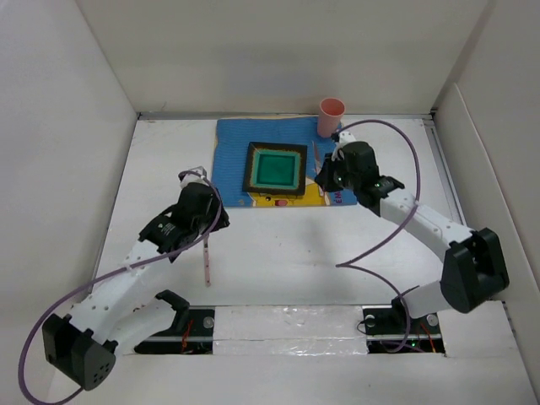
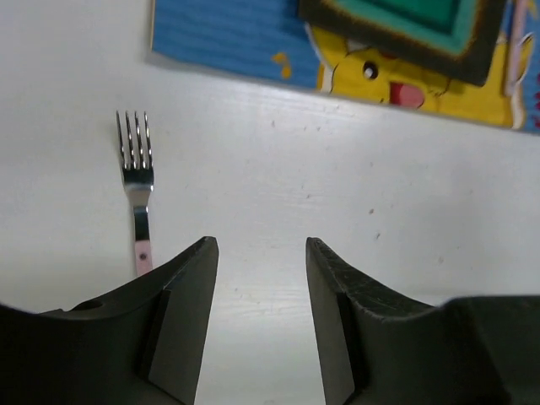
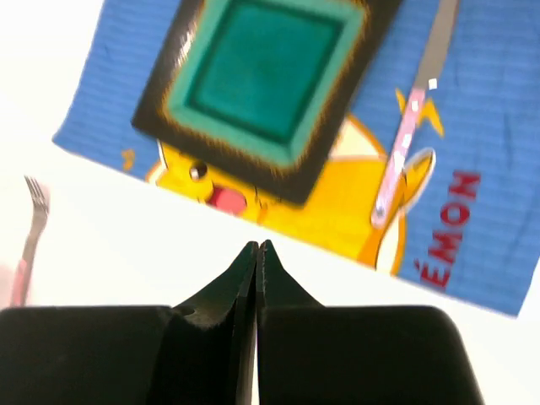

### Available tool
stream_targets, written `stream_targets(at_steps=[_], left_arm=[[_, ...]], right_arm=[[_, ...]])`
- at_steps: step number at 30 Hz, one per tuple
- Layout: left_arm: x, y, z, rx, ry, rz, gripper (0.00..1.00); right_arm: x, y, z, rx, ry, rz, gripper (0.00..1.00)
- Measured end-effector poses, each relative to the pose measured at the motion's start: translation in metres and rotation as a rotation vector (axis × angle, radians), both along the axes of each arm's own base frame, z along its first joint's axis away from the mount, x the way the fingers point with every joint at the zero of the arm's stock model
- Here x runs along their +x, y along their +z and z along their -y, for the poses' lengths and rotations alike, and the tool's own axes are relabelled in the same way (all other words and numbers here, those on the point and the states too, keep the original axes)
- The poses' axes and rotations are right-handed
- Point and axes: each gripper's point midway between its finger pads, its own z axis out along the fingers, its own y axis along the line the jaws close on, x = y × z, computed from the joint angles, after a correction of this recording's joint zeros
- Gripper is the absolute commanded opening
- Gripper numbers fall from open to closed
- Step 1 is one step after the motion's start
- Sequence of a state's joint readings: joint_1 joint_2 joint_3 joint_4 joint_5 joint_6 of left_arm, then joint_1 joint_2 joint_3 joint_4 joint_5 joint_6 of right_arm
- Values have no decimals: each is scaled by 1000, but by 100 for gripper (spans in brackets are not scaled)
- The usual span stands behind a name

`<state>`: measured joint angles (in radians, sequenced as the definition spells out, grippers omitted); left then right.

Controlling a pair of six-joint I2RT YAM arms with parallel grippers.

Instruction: Set the dinner table for one person

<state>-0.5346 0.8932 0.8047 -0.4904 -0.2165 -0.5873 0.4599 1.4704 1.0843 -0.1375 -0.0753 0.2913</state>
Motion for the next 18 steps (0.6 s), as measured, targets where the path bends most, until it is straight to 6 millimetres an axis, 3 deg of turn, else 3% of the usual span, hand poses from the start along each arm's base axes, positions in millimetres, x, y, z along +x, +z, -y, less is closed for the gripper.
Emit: stream_targets(at_steps=[2,6,10,15,18], left_arm=[[-7,-15,1,13,3,-80,46],[-23,-36,-1,23,13,-216,52],[-29,-59,-13,25,66,-360,54],[-30,-95,-55,18,231,-551,55],[-35,-109,-55,32,224,-623,54]], right_arm=[[-16,-7,6,-4,0,1,12],[-27,-8,22,4,-30,30,19],[-31,10,30,46,-49,94,22],[-36,33,38,95,-67,166,22],[-40,43,44,116,-76,197,22]])
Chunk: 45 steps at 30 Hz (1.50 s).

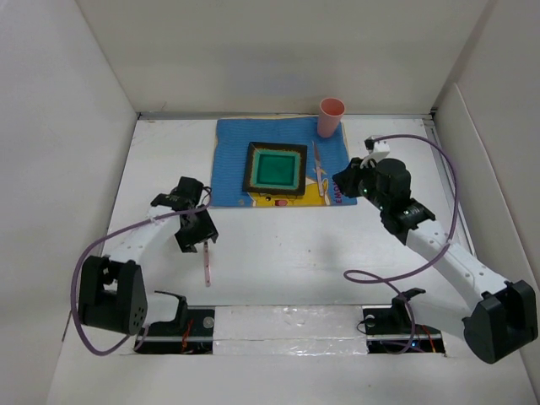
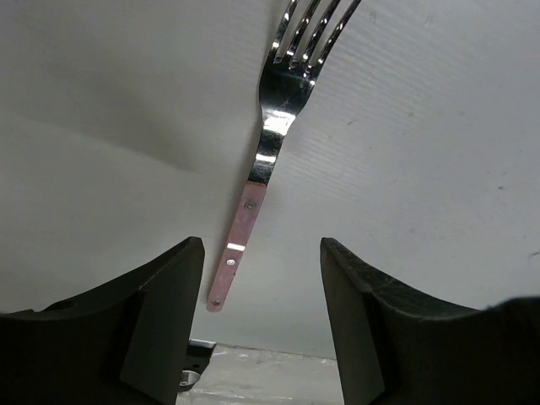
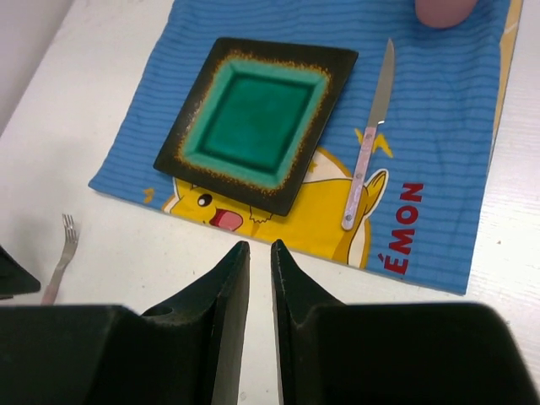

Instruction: Set the dinner table for one person

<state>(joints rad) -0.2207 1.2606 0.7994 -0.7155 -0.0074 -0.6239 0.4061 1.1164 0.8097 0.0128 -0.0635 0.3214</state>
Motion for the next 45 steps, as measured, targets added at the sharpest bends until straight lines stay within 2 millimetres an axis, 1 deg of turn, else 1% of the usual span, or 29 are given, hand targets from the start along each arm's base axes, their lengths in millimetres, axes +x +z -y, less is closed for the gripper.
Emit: stream_targets(at_steps=[5,10,13,14,15,16,17,19,21,22,23,28,30,32,35,37,39,40,41,45], left_arm=[[-8,-24,1,12,-27,-124,48],[-12,-33,6,18,-55,-162,46],[-11,-40,10,24,-67,-178,36],[-11,-44,9,30,-68,-187,31],[-12,-46,10,32,-68,-203,29],[-12,-46,10,29,-68,-205,27],[-12,-46,10,32,-67,-203,23],[-11,-46,10,32,-66,-203,22],[-11,-46,9,34,-62,-202,15],[-11,-46,9,36,-60,-199,11],[-10,-46,9,37,-59,-198,1],[-9,-44,9,37,-58,-184,0],[-4,-39,10,30,-61,-151,0],[4,-26,12,13,-67,-73,0],[23,7,15,-17,-80,99,0],[39,28,17,-25,-85,198,0],[61,47,21,-30,-93,282,0],[73,53,23,-28,-97,308,0],[90,61,27,-29,-103,342,0],[153,71,41,3,-145,368,0]], right_arm=[[-4,13,1,23,1,33,22],[-3,16,3,31,-5,42,22],[-3,16,5,32,-11,42,22],[-3,17,6,32,-13,44,22],[-2,17,7,32,-16,45,22],[-2,17,8,33,-19,46,22],[-2,18,8,34,-19,47,22],[-1,18,9,36,-23,46,22],[0,18,11,36,-31,47,22],[0,18,12,36,-35,46,22],[1,18,13,36,-39,46,22],[0,19,19,41,-55,54,23],[-2,17,20,39,-56,52,23],[-2,15,20,39,-55,48,23],[-2,10,19,39,-51,37,23],[0,6,19,36,-52,26,23],[3,0,19,29,-55,10,18],[4,-2,19,31,-57,6,4],[5,-7,19,27,-58,-6,0],[4,-14,17,37,-46,-8,0]])
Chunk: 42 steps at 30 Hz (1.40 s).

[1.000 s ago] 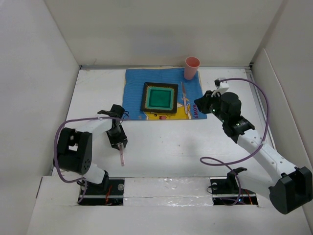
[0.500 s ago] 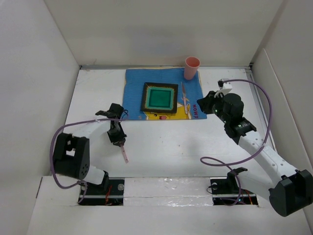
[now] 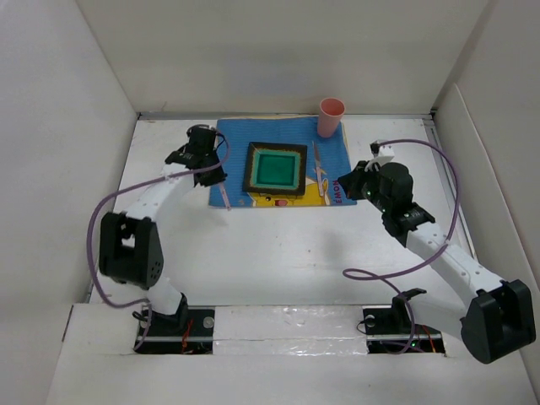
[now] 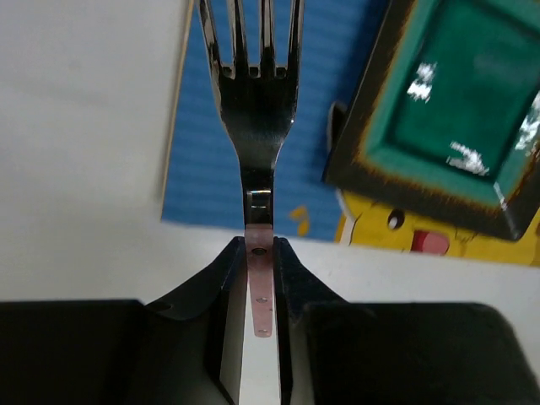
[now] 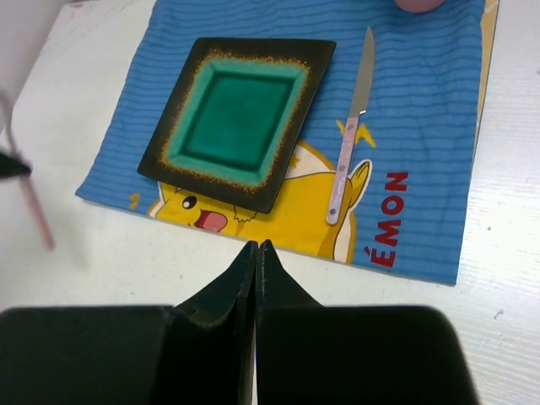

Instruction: Set the dinner table for one person

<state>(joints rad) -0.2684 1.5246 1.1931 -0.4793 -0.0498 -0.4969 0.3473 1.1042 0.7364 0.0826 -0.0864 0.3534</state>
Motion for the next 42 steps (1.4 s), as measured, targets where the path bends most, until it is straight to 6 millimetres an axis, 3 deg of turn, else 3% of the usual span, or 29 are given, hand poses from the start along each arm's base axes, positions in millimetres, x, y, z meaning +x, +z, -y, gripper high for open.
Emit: stream_targets(at_steps=[4,6,7,11,15,21,36,42], left_arm=[[58,-3,10,43,-37,40,0],[74,-7,10,83,-58,31,0],[91,-11,15,86,-60,35,0],[117,-31,16,206,-84,3,0],[116,-45,34,318,-146,-33,0],[121,-45,65,402,-210,-16,0],[126,-47,24,462,-135,-55,0],[132,-63,21,469,-137,-85,0]], right_arm=[[-1,1,0,3,1,13,0],[-1,3,0,6,1,21,10],[-1,4,0,7,1,25,10],[0,5,-3,12,8,34,19],[2,-7,-7,-1,15,3,23],[3,-18,-10,-14,22,-25,27],[3,-23,-13,-27,29,-37,33],[4,-27,-13,-32,27,-47,33]])
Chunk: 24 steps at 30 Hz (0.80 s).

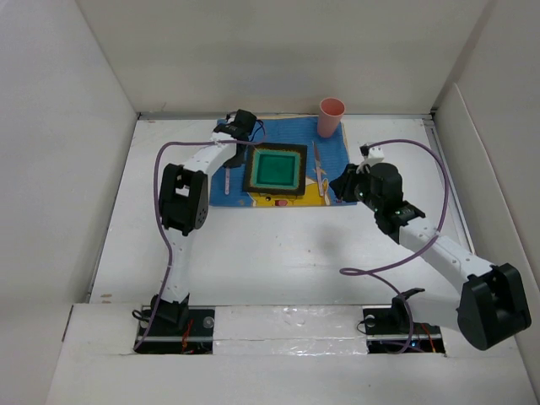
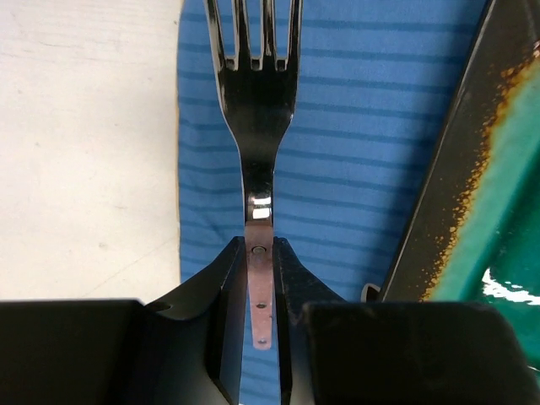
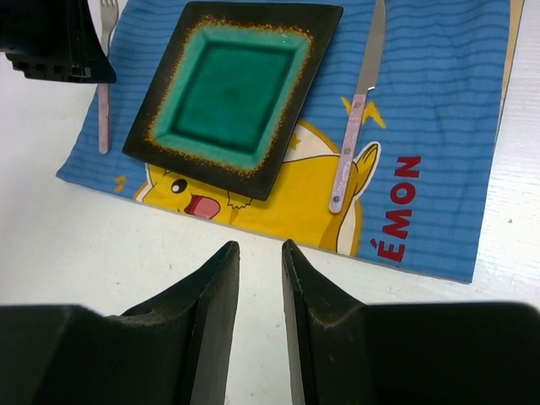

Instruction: Set the dinner table for one person

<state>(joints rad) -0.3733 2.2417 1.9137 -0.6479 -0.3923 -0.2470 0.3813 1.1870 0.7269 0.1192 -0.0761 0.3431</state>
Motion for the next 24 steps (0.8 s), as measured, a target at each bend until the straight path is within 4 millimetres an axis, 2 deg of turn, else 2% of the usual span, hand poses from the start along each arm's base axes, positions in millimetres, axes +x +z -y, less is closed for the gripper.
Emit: stream_targets(at_steps=[3,10,20,24], left_arm=[[0,-7,0,6,-5,-15,0],[4,-8,4,-6,-16,-16,0],[4,-35,6,1,-19,-58,0],[4,-36,6,3,-18,-60,1]], right_arm=[[0,-2,-2,-2,4,-4,33],[-1,0,-5,-3,11,-1,32],[1,0,-5,-13,5,2,33],[1,0,-4,-15,0,2,33]])
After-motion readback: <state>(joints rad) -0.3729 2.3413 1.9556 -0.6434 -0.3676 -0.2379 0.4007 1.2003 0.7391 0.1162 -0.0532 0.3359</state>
